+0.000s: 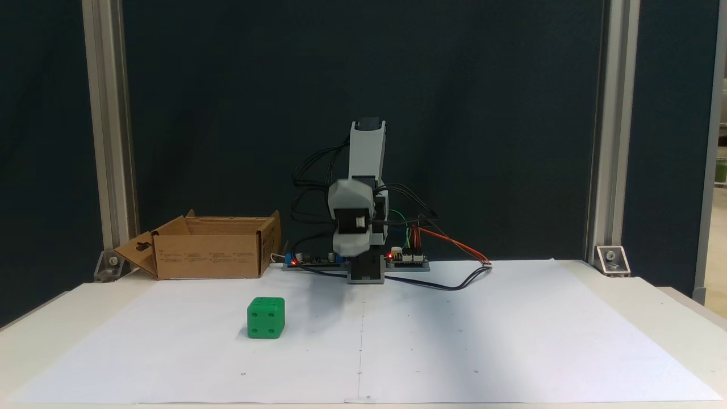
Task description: Grasp a green dice and put it in the bin.
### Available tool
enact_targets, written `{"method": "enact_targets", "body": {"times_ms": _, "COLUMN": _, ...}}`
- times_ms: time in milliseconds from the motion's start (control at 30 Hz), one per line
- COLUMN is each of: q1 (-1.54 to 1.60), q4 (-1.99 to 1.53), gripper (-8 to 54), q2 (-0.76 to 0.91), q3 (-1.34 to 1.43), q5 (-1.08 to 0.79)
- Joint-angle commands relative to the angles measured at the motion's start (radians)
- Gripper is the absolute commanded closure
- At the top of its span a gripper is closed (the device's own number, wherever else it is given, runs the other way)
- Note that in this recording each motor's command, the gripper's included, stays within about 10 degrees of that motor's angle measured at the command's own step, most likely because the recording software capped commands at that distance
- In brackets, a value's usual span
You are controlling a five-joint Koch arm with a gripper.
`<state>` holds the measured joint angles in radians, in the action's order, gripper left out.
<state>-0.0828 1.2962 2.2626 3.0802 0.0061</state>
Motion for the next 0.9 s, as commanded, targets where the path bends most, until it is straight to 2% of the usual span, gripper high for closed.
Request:
{"method": "enact_targets", "body": {"times_ms": 0, "q1": 0.002, "q4": 0.094, "gripper": 0.9, "q2": 0.104, "q3": 0.044, "q5": 0.021}}
{"method": "enact_targets", "body": {"times_ms": 867, "q1": -0.017, "q4": 0.097, "gripper": 0.9, "q2": 0.104, "q3": 0.046, "q5": 0.017}}
